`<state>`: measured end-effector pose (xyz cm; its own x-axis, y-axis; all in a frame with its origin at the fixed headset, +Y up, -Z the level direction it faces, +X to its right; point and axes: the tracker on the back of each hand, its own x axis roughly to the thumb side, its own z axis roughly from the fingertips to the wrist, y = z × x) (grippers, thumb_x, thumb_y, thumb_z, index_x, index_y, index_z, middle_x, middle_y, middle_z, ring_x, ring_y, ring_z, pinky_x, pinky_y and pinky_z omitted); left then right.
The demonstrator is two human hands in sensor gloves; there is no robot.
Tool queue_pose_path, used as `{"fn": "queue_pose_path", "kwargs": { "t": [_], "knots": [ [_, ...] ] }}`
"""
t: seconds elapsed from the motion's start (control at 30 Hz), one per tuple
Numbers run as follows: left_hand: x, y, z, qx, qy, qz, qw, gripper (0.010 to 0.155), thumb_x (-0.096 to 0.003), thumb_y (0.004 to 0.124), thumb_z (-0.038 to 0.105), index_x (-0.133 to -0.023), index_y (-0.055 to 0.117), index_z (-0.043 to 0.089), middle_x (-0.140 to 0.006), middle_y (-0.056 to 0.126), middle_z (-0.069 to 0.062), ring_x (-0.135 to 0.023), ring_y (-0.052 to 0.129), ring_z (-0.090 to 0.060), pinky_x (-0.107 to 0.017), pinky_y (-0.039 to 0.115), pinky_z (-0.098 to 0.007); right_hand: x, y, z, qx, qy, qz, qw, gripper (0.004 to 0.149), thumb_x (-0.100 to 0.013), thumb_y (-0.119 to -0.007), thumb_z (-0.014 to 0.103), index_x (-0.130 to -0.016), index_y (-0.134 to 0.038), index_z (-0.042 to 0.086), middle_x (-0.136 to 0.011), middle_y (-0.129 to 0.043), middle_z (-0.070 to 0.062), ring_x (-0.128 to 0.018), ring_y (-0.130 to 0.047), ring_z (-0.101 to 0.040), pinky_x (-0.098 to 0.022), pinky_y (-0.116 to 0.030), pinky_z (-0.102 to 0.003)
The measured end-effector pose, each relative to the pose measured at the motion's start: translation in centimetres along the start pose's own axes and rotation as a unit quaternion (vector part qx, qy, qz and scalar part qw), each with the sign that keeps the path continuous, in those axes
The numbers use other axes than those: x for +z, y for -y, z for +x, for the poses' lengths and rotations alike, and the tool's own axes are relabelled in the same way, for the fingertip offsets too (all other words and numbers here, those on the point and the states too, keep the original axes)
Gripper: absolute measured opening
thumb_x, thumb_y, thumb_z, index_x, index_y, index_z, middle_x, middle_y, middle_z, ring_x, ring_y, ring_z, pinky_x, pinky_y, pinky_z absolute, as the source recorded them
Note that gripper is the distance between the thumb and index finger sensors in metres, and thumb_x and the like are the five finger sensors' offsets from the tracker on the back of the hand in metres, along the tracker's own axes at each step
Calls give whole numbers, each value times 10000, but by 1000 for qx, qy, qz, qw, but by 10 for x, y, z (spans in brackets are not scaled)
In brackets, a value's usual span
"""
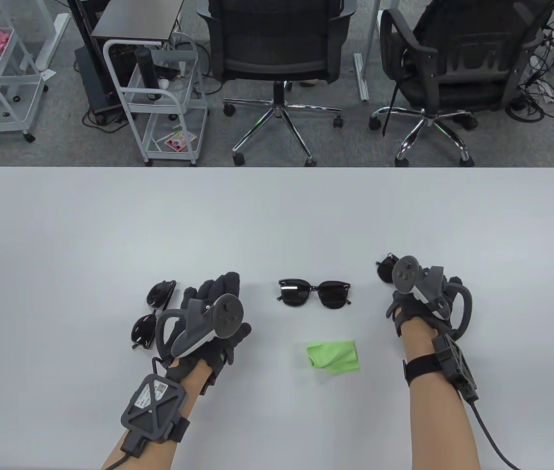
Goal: Dust sunglasses
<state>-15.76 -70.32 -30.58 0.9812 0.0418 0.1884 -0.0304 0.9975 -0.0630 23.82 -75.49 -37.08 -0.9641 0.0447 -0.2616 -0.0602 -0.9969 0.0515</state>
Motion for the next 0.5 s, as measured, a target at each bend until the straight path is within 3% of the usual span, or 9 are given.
{"fn": "queue_pose_path", "kwargs": {
  "t": [0.17,0.27,0.5],
  "knots": [
    [0,1,1,1,1,2,1000,1008,-308,849,640,-1081,318,269,-1149,517,39,-1086,624,-293,-764,502,-590,2,5,-2,7,-7,-40,999,461,-374,-954,350,-757,-956,93,-839,-950,-173,-779,-887,-474,-594,-517,-706],
    [0,0,1,0,2,3,1000,1009,-308,850,639,-1081,318,269,-1149,519,39,-1086,624,-294,-763,502,-591,4,8,-4,9,-1,-54,998,422,-363,-969,339,-719,-974,112,-797,-985,-150,-746,-929,-447,-593,-547,-697],
    [0,1,5,0,11,5,1000,1007,-309,849,639,-1081,317,271,-1149,516,42,-1088,620,-291,-765,502,-589,32,54,28,-89,80,-99,988,421,-366,-969,328,-720,-965,99,-797,-975,-158,-748,-921,-453,-589,-540,-706]
  ]
}}
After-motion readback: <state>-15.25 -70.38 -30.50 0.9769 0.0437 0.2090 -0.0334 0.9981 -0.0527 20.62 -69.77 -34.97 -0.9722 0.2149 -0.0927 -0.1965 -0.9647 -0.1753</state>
